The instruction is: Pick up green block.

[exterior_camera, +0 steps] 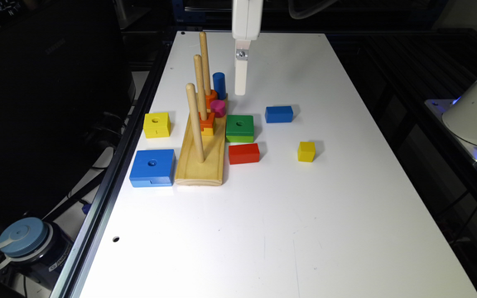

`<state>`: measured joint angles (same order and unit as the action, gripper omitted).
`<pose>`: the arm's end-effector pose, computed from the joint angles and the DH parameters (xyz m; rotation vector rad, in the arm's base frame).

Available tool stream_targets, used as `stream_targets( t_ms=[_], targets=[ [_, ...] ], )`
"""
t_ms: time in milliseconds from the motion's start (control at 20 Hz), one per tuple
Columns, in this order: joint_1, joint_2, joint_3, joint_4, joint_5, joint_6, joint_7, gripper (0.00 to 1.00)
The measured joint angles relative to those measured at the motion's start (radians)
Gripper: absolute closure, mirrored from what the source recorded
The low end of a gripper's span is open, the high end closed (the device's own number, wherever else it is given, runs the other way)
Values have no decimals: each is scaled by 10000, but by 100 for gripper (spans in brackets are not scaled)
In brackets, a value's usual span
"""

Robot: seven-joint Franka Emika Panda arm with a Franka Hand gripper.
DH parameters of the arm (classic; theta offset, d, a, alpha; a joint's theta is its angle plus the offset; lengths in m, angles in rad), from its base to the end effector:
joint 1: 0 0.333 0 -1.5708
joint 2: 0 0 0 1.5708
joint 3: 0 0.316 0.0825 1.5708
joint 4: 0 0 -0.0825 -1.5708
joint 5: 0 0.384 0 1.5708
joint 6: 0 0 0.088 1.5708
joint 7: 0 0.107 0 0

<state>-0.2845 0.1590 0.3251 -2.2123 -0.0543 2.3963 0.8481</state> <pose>0.5485 0.0207 0.3135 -2.8852 1.1740 -0.0394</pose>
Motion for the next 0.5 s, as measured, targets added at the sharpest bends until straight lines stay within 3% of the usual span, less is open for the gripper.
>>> stream_targets(
  t_ms=[100, 250, 500],
  targets=[
    [-1, 192, -2, -17, -77, 114, 40, 0],
    [-3, 550, -7, 1, -304, 402, 211, 0],
    [-2, 588, -5, 22, -336, 416, 240, 0]
  ],
)
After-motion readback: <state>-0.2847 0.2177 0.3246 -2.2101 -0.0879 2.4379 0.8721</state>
